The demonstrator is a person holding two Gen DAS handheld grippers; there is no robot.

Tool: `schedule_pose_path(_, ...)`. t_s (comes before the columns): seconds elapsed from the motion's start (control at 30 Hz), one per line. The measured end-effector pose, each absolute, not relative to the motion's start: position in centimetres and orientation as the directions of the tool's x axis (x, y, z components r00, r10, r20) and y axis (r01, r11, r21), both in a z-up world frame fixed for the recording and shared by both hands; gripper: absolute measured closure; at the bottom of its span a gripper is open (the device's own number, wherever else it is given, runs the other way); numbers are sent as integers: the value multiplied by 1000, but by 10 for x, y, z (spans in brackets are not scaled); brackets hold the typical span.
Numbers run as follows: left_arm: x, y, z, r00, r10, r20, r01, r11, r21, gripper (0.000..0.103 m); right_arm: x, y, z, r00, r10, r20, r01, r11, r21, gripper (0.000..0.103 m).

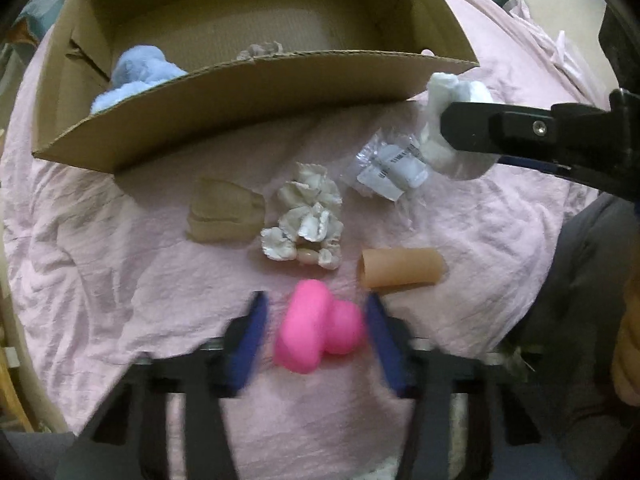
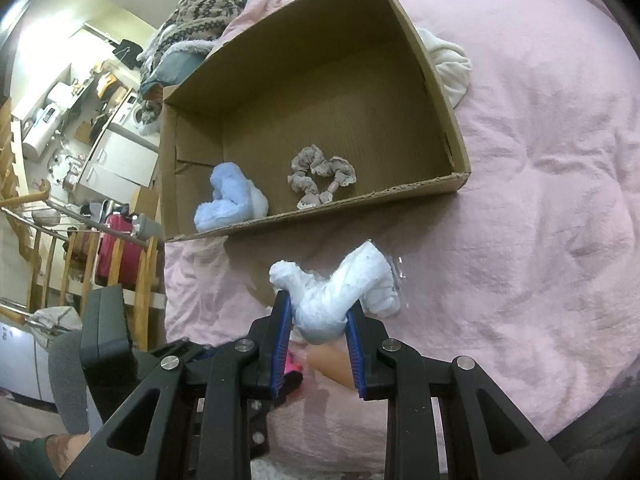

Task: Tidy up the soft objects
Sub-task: 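Grasp the pink rubber toy with the left gripper while the right holds the sock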

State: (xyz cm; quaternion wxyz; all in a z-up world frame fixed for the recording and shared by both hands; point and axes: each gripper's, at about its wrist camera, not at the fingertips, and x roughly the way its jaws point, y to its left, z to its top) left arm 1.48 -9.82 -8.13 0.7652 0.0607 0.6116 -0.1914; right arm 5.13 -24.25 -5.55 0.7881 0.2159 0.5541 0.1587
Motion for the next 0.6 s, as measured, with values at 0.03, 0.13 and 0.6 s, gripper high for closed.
schedule_pose_path(0.03,14,-96,-80,191,-223,-956,361,922,-143,64,51,-242,-56,334,489,-806,-13,857,515,75)
schedule_pose_path(0.13,12,-88,-73,207,-226,-952,345,927,-146,84,51,-241,-56,329,486,-810,-20,861,508,75)
schedule_pose_path(0.6,12,-34,-24,338,-200,-920,193,971,-141,86,46,-238,-49,339,488,-804,-48,863,503,75)
